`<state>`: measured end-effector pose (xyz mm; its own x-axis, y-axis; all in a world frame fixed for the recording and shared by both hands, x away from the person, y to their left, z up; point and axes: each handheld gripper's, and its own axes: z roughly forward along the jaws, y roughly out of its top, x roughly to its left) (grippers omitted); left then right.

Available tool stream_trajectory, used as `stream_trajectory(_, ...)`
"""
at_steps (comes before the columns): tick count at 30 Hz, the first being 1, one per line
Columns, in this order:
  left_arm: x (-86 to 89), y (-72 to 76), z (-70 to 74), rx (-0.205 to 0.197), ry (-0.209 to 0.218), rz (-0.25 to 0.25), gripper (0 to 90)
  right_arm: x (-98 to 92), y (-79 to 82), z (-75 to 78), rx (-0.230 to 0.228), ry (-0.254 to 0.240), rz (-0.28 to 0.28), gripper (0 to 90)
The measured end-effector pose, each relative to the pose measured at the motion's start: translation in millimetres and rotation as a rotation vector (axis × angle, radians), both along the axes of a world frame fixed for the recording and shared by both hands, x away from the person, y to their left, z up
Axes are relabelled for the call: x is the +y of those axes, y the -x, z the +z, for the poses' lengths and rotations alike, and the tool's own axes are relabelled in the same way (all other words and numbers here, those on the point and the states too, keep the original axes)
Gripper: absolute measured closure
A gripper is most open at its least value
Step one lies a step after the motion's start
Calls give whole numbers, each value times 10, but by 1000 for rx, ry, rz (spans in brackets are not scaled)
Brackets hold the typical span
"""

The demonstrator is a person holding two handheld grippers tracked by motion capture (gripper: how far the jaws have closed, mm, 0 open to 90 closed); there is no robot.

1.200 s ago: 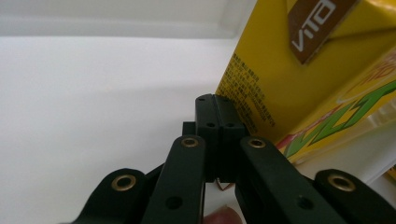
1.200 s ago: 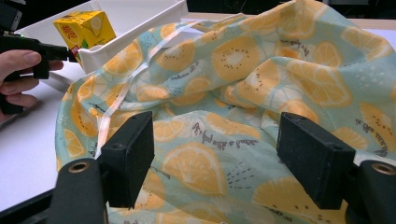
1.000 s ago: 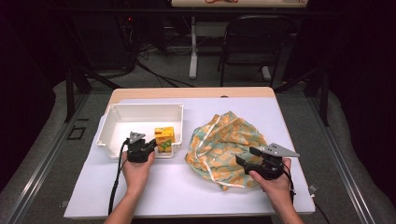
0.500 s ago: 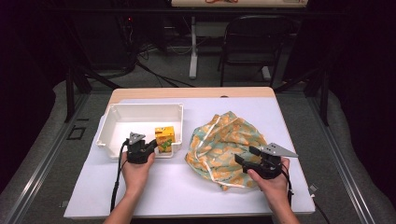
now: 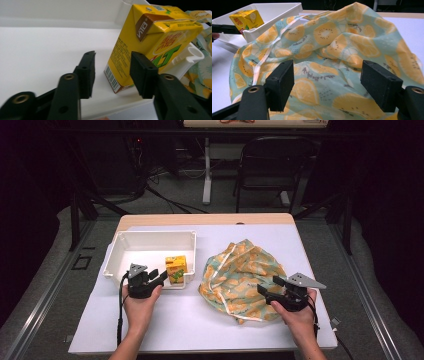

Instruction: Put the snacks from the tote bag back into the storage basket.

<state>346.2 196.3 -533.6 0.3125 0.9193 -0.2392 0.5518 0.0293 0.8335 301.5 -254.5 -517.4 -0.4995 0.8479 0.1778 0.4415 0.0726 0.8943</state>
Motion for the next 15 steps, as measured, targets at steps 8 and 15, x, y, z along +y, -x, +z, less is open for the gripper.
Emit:
stream_trajectory(8,73,105,94,-33,10,-52,258,-96,18,49,-16,-5,-14,265)
stream_trajectory(15,122,187,165,-71,1,-64,156,-73,33,61,-20,5,-14,265)
